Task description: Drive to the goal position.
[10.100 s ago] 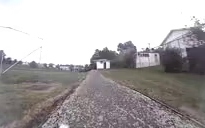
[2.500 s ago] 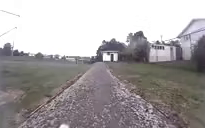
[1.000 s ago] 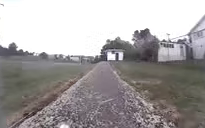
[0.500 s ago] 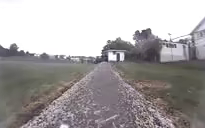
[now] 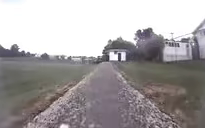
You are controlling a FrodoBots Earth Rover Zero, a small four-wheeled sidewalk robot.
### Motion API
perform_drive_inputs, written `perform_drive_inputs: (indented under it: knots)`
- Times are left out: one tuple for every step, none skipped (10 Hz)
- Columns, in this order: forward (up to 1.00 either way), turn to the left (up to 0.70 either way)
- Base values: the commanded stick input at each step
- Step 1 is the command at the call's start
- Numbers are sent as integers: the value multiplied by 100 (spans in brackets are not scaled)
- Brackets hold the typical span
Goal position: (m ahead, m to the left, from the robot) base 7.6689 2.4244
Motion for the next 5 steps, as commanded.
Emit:
perform_drive_inputs:
  knots:
    - [100, 0]
    - [95, 0]
    - [94, 0]
    - [89, 0]
    - [79, 0]
